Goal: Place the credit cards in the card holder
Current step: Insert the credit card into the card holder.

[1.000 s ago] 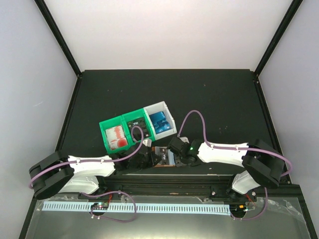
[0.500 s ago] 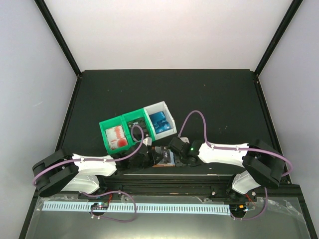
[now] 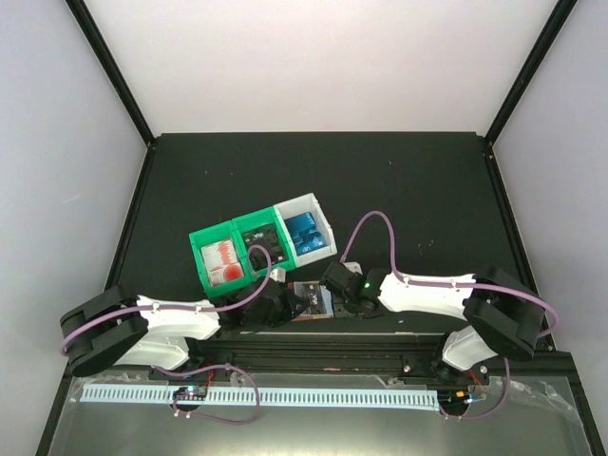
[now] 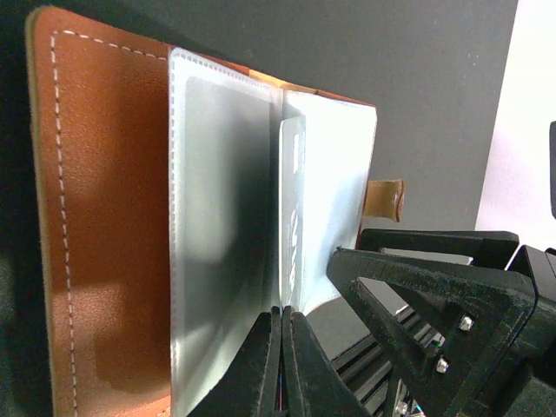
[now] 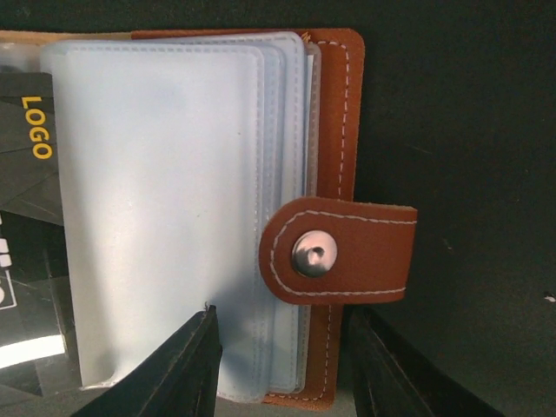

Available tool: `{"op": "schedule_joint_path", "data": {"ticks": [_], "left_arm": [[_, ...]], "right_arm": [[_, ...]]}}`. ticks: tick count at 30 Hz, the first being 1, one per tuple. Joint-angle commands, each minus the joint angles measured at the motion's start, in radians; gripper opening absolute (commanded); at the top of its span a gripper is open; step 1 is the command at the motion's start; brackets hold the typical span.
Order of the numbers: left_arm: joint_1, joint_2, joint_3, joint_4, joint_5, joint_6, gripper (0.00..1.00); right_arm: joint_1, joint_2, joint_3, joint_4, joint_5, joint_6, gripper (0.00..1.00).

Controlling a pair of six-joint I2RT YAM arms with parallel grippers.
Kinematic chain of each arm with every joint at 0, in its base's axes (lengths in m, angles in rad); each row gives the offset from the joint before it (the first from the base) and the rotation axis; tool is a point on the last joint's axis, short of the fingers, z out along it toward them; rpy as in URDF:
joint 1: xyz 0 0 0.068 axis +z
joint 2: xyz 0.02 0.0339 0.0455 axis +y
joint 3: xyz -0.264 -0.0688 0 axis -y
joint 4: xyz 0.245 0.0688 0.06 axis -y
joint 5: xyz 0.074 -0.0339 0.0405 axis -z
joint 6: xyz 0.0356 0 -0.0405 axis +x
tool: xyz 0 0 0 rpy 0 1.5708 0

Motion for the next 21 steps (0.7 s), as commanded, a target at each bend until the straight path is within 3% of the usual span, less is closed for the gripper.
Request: {"op": "schedule_joint_path", "data": {"ticks": [1, 13, 21], "left_arm": [[-0.009, -0.005, -0.010, -0.001, 0.001, -0.035, 0.01], [-0.009, 0.156, 0.049, 0.151, 0.089, 0.034, 0.02], [-0.009, 0.219, 0.111, 0.117, 0.122, 0.087, 0.05]], "right_arm": [[0.005, 0.010, -0.025, -0.011, 0.005, 0.018, 0.43], [0.005, -0.012, -0.042, 0.046, -0.059, 0.008, 0.40], [0.003, -0.032, -0.049, 0.056, -0.056, 0.018, 0.40]]}}
